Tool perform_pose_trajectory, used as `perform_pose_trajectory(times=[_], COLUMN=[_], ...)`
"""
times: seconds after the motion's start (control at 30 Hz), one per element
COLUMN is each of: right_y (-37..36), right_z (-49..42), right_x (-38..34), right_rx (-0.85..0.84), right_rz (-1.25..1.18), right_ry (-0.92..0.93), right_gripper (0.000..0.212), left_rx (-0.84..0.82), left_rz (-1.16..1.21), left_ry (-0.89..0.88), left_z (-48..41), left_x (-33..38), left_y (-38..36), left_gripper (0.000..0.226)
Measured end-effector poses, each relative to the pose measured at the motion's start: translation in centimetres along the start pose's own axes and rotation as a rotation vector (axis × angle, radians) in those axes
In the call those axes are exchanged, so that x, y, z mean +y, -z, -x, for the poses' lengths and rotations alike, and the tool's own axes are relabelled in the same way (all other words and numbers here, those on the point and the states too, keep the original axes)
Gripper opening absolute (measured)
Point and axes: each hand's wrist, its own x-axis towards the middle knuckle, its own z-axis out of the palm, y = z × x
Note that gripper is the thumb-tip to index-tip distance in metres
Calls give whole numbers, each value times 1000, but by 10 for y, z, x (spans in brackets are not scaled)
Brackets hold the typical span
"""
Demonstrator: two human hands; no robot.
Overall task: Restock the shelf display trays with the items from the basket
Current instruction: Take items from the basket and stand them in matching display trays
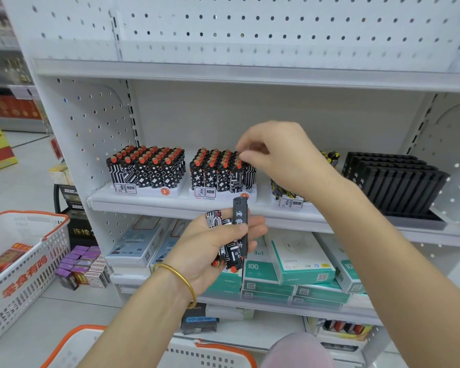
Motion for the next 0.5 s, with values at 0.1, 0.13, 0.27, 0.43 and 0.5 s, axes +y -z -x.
perform_pose_trajectory(times=[0.1,0.13,0.27,0.43,0.5], right_y=[6,6,9,21,23], right_z=[21,26,41,74,93], right_x=[-12,-12,1,26,37], right_rx=[-250,-310,-279,-155,-88], right_rz=[-69,-92,-358,-681,-855], right_ry=[21,20,-66,-250,-316], right_gripper=[21,18,7,14,22], left_rx=[-14,-24,-52,-86,-105], left_rz=[-23,-30,-37,-109,-138], left_ry=[-31,-41,-30,28,29], left_z=[2,2,4,2,-1], left_x=[1,1,0,-9,-16], left_y=[-4,-6,-10,-26,-39], left_gripper=[21,22,23,24,22])
